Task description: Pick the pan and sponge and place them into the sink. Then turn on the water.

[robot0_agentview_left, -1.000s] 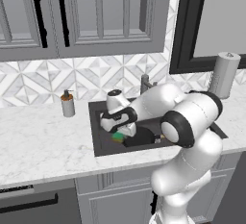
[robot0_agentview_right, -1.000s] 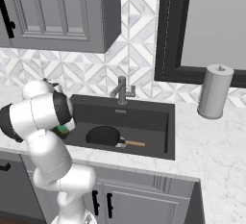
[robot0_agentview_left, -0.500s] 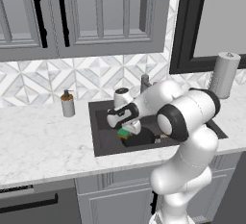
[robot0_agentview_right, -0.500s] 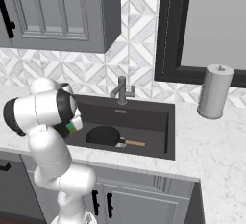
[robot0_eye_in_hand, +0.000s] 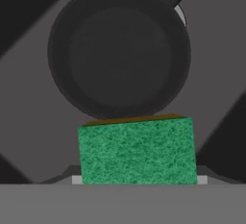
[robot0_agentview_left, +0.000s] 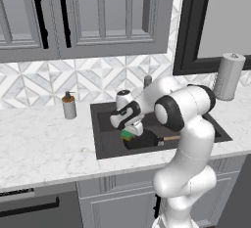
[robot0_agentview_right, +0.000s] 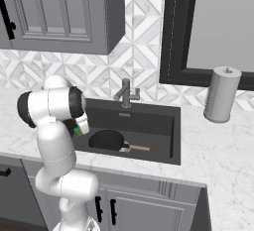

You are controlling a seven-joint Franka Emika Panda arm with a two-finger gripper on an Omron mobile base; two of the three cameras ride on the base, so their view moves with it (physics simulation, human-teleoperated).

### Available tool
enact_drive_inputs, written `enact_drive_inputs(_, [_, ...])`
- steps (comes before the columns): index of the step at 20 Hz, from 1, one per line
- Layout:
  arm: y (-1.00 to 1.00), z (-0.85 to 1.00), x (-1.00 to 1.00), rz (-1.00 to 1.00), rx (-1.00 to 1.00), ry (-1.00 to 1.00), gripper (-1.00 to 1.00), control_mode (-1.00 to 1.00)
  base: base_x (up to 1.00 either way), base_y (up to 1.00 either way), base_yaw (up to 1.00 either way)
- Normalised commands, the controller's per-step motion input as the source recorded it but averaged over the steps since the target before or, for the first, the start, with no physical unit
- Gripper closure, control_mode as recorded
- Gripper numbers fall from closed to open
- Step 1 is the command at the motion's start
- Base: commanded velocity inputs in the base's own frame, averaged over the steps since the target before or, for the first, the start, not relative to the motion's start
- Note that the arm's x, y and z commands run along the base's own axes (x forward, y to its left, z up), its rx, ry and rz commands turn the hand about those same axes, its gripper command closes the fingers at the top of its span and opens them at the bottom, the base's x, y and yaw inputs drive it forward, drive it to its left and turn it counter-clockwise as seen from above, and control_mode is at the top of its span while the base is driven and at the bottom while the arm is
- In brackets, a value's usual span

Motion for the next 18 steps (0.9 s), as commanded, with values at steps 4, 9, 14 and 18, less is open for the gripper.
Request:
enact_drive_inputs(4, [-0.13,-0.30,0.17,-0.04,-0.01,0.03,1.00,-1.00,0.00,0.00,0.00])
enact_drive_inputs(9, [-0.18,-0.31,0.18,-0.03,0.00,0.04,1.00,-1.00,0.00,0.00,0.00])
enact_drive_inputs(14, [0.00,-0.31,0.27,-0.03,-0.02,0.02,1.00,-1.00,0.00,0.00,0.00])
enact_drive_inputs(18, [0.00,-0.28,0.36,-0.01,0.00,0.00,1.00,-1.00,0.00,0.00,0.00])
